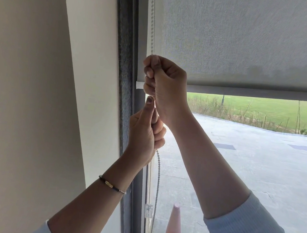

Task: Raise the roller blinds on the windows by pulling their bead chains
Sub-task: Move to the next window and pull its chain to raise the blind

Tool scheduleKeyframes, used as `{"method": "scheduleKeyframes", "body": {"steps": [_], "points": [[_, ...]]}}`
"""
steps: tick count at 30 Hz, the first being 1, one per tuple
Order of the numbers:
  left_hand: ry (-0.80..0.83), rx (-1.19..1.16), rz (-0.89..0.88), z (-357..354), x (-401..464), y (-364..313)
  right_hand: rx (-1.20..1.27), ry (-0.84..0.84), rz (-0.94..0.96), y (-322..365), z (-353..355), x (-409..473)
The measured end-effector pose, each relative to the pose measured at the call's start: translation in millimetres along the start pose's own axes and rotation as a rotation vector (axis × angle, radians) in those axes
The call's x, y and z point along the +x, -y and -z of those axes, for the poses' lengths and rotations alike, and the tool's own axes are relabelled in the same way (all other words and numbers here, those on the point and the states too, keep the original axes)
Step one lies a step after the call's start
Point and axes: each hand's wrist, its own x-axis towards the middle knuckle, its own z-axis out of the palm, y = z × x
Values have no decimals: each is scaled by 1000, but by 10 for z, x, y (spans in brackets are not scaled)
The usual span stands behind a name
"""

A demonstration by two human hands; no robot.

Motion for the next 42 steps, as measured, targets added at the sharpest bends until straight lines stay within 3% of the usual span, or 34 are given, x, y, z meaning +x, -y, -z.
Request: {"method": "scheduleKeyframes", "body": {"steps": [8, 11, 12, 14, 17, 19, 24, 28, 33, 42], "points": [[16, 0, 26, 17, 13, 0, -67, -55, 12, -13, 67, -24], [30, 0, 19, 36, 38, -28, -385, -252, 166, -196, 199, 53], [35, -3, 14, 59, 38, -25, -492, -283, 142, -301, 244, 70], [50, -1, 4, 120, 23, -14, -557, -220, -137, -511, 280, 34], [59, -12, -4, 180, -30, -25, -469, 106, -452, -835, 371, -74], [60, -63, -5, 223, -58, -57, -352, 195, -551, -1020, 372, -157], [59, -113, 84, 347, -117, -161, -381, -76, -377, -1173, 235, -171], [61, -143, 121, 408, -182, -236, -345, -64, -615, -1298, 154, -66], [63, -179, 179, 588, -310, -432, -609, 22, -727, -1858, 221, 111], [-35, -132, 140, 897, -292, -590, -283, -123, -483, -2040, 223, 313]]}}
